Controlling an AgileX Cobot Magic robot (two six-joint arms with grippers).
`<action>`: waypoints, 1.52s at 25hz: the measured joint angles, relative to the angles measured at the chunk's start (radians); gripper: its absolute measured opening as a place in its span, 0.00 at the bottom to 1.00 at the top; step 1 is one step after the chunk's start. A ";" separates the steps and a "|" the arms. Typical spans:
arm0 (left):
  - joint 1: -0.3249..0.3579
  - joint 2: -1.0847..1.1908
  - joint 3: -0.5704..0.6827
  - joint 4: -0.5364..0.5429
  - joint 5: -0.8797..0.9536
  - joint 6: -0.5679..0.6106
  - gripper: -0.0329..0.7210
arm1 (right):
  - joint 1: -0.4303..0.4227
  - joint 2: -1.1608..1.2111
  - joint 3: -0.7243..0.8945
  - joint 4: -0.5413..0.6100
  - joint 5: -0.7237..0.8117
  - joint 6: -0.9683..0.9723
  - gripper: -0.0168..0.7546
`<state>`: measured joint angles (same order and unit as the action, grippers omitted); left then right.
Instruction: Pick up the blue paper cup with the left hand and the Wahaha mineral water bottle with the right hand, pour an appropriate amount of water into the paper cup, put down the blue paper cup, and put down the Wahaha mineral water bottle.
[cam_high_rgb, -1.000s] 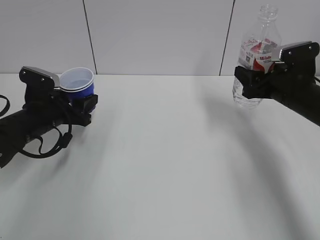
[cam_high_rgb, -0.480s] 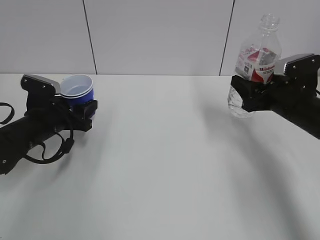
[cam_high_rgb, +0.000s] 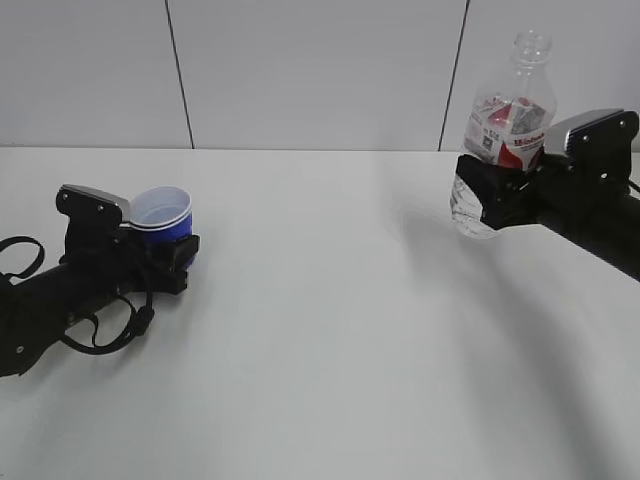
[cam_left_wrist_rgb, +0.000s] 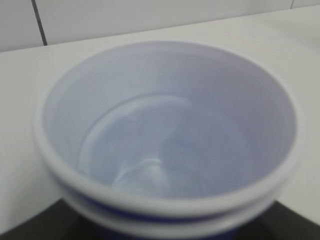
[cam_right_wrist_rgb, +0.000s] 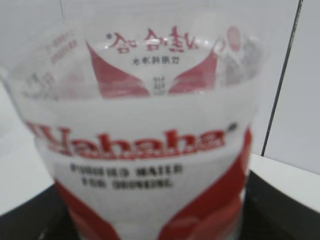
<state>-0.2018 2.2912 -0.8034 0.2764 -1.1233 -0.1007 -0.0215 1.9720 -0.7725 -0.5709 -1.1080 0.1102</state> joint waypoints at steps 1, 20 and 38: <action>0.000 0.008 0.000 -0.001 -0.013 0.000 0.62 | 0.000 0.000 0.000 -0.001 0.000 0.000 0.63; 0.000 0.041 -0.006 -0.005 -0.062 0.004 0.65 | 0.000 -0.001 0.000 -0.065 0.000 -0.002 0.63; 0.000 0.024 0.025 0.009 -0.032 0.004 0.83 | 0.000 -0.002 0.000 -0.079 0.000 -0.002 0.63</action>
<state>-0.2018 2.3150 -0.7788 0.2855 -1.1557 -0.0965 -0.0215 1.9698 -0.7725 -0.6504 -1.1080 0.1085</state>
